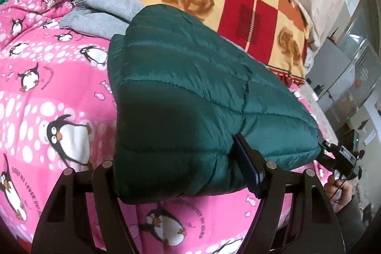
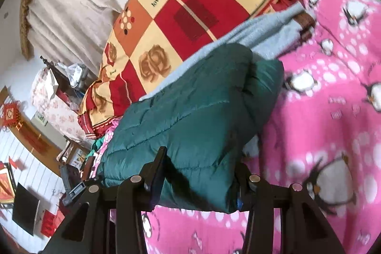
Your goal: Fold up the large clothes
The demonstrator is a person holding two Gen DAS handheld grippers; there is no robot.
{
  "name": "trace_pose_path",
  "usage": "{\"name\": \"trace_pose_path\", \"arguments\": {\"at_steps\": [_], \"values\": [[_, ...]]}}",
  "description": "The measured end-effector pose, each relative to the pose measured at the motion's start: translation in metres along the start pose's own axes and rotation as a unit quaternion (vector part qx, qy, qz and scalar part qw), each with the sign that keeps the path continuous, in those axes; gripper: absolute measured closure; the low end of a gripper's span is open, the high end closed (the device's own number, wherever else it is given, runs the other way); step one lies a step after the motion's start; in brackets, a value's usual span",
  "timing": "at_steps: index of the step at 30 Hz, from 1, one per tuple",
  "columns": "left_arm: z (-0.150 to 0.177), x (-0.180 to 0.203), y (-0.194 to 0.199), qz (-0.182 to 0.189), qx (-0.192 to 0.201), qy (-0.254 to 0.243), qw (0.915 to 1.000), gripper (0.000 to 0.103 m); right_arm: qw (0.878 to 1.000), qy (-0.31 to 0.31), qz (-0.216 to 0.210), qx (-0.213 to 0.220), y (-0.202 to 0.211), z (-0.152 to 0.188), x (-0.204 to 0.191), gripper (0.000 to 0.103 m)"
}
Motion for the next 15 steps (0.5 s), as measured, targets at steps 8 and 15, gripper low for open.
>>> {"name": "trace_pose_path", "arguments": {"at_steps": [8, 15], "values": [[0.017, 0.015, 0.034, -0.056, 0.017, 0.015, 0.9982, 0.006, 0.996, -0.052, 0.053, 0.052, 0.034, 0.024, -0.008, 0.017], [0.051, 0.087, 0.068, -0.17, -0.013, -0.078, 0.9822, 0.001, 0.975, 0.07, 0.209, 0.006, 0.04, 0.093, -0.073, 0.007]]}}
Point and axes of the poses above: each gripper's, at about its wrist camera, not at the fingertips, and y roughly against the way its jaws point, x to its right, z to its underside, the point moved 1 cm from there along -y, roughly the way its jaws point, and after that the axes turned 9 degrees about -y, right-handed, at the moved point
